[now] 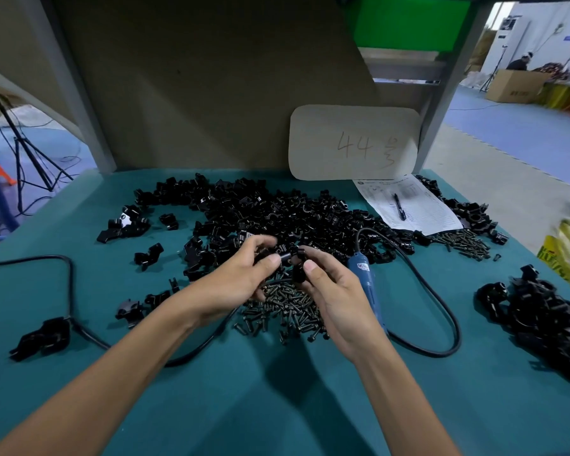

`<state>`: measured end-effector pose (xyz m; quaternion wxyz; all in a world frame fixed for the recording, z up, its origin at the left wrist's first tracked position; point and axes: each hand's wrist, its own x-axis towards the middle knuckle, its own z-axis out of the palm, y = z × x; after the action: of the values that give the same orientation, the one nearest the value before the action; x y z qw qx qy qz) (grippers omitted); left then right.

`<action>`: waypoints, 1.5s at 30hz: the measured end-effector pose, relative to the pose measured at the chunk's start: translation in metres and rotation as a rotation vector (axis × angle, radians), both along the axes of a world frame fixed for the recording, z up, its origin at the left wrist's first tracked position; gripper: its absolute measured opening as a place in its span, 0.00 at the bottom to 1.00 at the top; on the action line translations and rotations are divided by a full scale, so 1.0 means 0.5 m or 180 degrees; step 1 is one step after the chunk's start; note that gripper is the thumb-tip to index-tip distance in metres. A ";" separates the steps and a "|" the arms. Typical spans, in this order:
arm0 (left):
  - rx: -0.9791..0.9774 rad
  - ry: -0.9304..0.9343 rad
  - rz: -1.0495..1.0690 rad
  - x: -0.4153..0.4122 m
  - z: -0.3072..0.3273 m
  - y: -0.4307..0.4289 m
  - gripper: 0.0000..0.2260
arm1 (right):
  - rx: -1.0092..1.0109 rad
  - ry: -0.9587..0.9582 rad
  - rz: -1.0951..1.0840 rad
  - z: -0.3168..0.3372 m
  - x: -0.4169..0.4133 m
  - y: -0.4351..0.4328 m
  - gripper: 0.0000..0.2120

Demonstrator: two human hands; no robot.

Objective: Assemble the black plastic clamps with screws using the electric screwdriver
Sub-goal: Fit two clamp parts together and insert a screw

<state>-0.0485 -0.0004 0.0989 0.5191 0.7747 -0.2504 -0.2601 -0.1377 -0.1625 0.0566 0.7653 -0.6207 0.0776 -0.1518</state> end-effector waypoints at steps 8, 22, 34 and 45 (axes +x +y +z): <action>-0.0438 -0.0127 -0.0036 -0.013 0.011 0.002 0.10 | -0.0354 -0.0112 0.0062 0.009 -0.002 -0.004 0.12; -0.0404 -0.0685 0.0197 -0.011 -0.011 0.005 0.15 | -0.0218 -0.0111 0.0116 0.028 -0.007 0.005 0.12; -0.0255 -0.1964 0.0281 -0.015 -0.005 0.021 0.15 | 0.1070 0.0160 0.0588 0.034 -0.017 -0.010 0.17; -0.0081 -0.1864 0.0115 -0.025 -0.012 0.018 0.16 | 0.0656 0.0044 0.0443 0.045 -0.007 0.009 0.16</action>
<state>-0.0612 0.0087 0.0930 0.4390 0.8146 -0.3789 -0.0130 -0.1414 -0.1578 0.0793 0.8331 -0.5437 0.0548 -0.0853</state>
